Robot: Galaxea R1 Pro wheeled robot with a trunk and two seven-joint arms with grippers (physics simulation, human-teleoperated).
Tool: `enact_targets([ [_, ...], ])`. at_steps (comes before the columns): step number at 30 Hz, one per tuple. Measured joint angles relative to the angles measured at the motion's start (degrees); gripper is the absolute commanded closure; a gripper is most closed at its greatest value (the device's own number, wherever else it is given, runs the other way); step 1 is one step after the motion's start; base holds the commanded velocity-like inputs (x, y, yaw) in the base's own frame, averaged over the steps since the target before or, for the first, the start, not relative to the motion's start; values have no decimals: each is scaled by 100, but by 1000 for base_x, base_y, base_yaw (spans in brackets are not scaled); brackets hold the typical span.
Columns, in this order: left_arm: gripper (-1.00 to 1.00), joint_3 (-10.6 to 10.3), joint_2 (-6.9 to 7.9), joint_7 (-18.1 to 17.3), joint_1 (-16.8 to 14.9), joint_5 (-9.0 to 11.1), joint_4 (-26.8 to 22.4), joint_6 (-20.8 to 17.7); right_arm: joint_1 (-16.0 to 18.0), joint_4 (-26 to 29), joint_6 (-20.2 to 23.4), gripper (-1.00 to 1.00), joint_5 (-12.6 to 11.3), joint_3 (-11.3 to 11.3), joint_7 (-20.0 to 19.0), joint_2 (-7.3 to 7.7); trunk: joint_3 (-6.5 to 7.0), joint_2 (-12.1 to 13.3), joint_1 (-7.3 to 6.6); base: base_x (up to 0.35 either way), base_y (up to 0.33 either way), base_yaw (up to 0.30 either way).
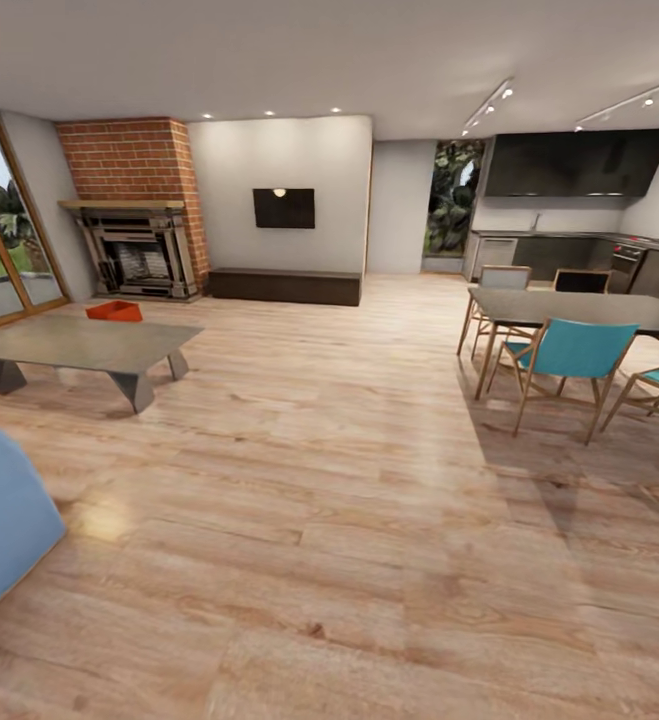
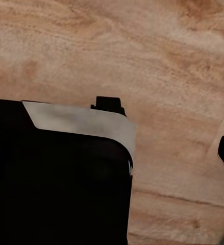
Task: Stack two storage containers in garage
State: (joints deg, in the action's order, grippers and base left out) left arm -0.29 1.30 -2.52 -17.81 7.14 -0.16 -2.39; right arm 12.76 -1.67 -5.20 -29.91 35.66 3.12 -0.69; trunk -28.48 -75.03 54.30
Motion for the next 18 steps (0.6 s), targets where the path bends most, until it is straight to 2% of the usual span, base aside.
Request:
enact_targets([
  [18,-100,0,0,-1,0,0,0,0,-1,-1,5,-100,9,7,0,-13,0,0,0,320,0,0],
])
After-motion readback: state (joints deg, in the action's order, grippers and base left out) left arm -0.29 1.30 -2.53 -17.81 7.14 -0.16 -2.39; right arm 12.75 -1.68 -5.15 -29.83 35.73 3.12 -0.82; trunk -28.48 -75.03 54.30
